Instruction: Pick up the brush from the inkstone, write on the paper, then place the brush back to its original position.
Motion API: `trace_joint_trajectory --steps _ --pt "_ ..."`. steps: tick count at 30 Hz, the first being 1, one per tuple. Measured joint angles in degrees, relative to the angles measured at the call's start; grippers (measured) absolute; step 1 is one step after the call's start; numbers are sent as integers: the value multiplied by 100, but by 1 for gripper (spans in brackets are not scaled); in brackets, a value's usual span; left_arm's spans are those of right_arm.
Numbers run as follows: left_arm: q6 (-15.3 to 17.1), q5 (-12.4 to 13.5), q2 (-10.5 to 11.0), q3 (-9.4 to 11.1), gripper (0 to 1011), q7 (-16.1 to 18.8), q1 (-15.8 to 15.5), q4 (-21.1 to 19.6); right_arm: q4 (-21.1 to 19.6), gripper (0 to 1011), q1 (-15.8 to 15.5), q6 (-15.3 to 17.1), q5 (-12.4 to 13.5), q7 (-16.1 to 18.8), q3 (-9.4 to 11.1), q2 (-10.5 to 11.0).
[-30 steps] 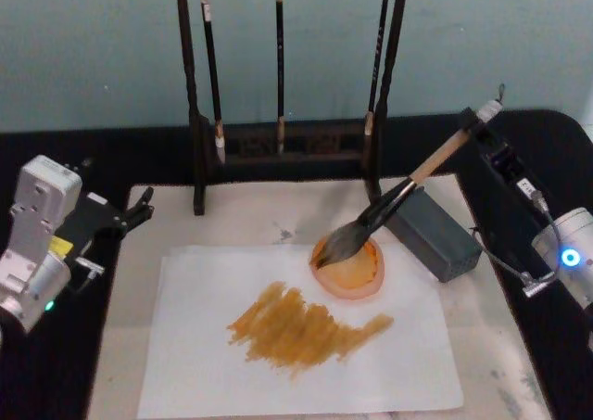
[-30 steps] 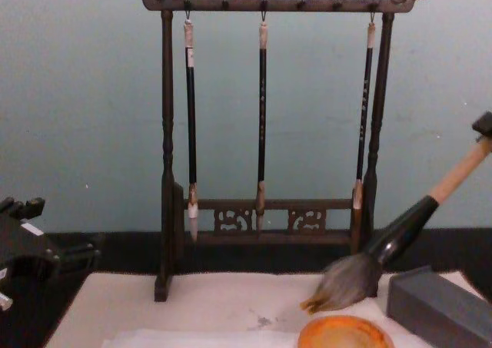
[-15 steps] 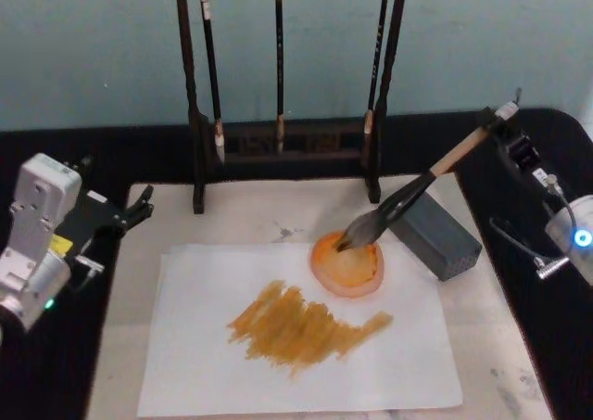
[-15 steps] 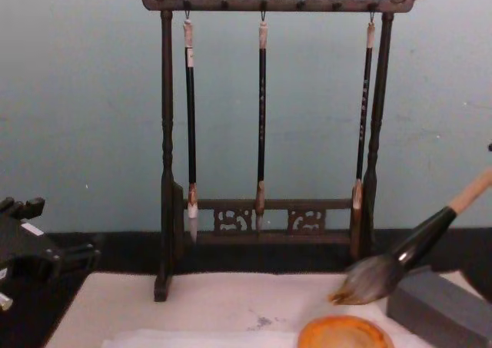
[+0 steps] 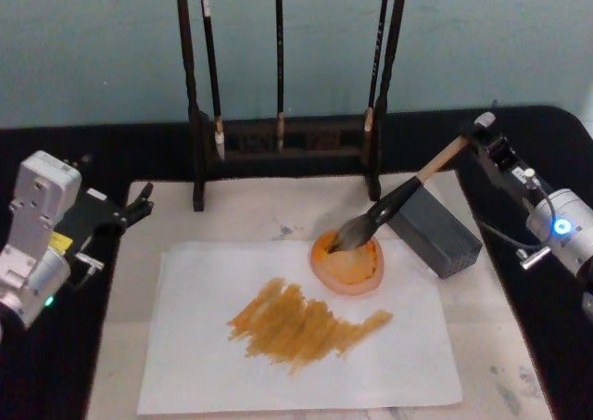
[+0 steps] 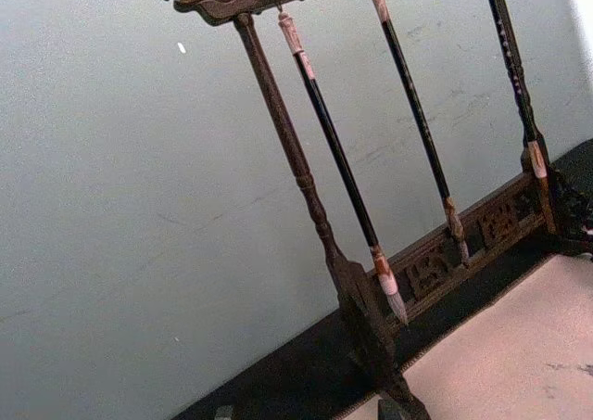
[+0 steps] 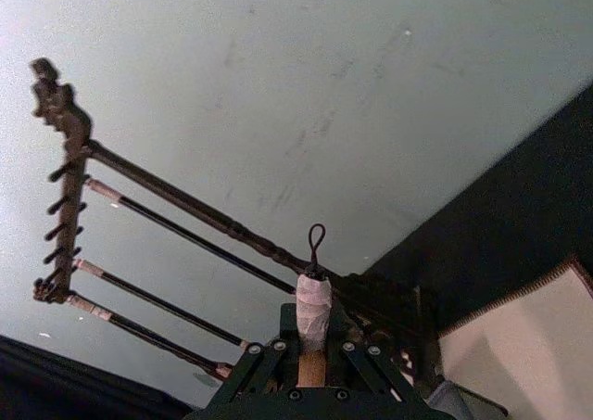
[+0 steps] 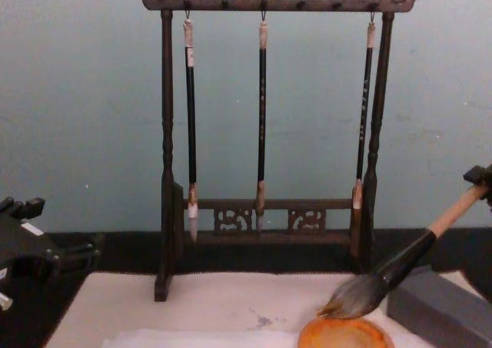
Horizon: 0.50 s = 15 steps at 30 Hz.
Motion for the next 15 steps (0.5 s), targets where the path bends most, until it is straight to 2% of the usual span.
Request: trace_joint_trajectory --steps 15 --pt "0 0 0 0 1010 0 0 0 476 163 131 349 657 -152 -60 -26"
